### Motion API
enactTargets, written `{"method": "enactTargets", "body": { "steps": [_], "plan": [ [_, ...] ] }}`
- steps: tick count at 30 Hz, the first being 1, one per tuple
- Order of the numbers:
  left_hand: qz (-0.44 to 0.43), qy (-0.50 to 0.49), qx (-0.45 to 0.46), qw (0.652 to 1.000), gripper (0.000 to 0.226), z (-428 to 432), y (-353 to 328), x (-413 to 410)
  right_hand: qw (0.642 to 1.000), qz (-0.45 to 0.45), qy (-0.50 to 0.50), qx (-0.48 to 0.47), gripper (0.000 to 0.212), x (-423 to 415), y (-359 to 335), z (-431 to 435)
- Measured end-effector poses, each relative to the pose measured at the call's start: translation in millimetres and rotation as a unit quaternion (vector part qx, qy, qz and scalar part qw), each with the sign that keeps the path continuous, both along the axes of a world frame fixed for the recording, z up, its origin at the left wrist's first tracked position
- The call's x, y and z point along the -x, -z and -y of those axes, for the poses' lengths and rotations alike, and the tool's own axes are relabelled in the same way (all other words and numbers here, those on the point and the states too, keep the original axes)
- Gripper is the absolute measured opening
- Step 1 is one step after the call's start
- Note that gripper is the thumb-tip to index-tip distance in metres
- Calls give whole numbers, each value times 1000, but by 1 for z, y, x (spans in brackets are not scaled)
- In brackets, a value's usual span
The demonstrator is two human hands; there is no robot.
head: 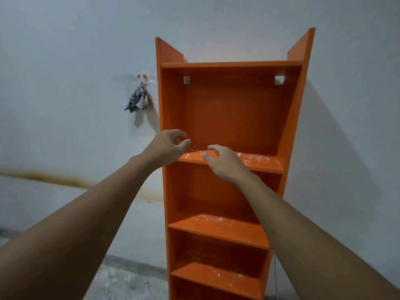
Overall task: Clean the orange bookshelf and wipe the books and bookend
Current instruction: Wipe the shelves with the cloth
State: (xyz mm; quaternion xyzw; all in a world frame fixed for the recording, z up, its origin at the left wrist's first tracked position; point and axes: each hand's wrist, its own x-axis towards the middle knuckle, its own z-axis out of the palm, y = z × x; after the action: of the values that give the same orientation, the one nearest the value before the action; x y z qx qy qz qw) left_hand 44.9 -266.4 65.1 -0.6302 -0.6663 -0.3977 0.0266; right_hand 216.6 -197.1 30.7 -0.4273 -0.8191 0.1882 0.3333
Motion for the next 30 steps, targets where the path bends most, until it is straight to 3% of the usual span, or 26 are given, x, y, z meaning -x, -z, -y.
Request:
{"method": "enactTargets", "body": {
  "steps": [9,16,25,30],
  "plan": [
    [71,-41,-82,993,34,9,-42,91,992,-88,-90,10,48,112,-58,-16],
    [95,-56,-112,988,22,-71,-77,260,984,-124,-127,-12,43,294,-90,-91],
    [77,-57,-31,995,35,-242,-112,442,978,-195,76,-6,42,463,-130,-253],
    [62,-32,22,997,52,-324,-106,479,984,-155,82,3,47,503,-133,-323]
  ]
}}
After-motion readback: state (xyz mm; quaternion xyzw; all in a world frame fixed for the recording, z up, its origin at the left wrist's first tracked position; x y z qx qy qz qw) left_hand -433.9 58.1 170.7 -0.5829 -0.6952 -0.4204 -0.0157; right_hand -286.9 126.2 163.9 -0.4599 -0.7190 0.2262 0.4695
